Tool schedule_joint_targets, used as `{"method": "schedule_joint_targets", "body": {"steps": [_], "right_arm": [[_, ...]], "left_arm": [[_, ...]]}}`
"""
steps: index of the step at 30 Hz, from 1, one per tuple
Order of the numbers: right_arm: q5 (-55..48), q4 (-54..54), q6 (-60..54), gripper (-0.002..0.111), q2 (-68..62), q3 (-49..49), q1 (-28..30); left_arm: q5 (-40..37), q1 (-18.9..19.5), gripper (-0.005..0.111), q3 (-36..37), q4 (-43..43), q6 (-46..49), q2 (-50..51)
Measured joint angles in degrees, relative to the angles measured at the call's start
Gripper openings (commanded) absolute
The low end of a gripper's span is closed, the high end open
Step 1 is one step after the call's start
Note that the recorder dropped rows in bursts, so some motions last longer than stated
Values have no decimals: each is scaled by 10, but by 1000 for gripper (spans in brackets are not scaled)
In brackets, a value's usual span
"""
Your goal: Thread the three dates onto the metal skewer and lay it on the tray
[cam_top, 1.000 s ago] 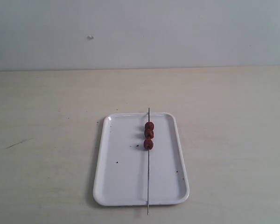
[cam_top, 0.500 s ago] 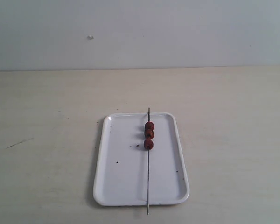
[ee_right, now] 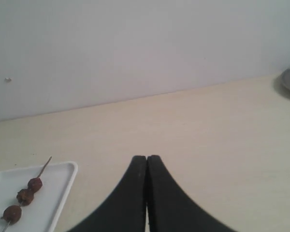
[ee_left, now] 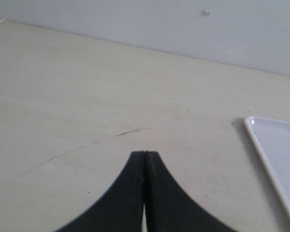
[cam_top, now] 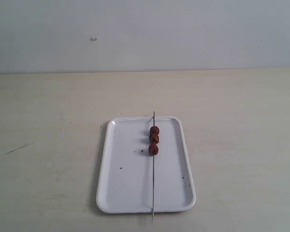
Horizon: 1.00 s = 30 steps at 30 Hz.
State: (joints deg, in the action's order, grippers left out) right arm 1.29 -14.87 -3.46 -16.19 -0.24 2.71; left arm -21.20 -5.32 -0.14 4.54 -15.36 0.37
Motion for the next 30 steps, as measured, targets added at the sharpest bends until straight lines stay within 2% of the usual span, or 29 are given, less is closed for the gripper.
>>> {"method": "schedule_joint_targets", "body": {"steps": [6, 13, 24, 30], "right_arm": [[9, 0, -56, 0, 0, 0, 0], [-23, 13, -64, 0, 8, 0, 0], [-80, 15, -65, 0, 87, 0, 1], [-96, 15, -65, 0, 89, 0, 39]], "left_arm": [[0, 0, 0, 0, 0, 0, 0], [0, 0, 0, 0, 0, 0, 0], [-1, 0, 0, 0, 0, 0, 0], [-1, 0, 0, 0, 0, 0, 0]]}}
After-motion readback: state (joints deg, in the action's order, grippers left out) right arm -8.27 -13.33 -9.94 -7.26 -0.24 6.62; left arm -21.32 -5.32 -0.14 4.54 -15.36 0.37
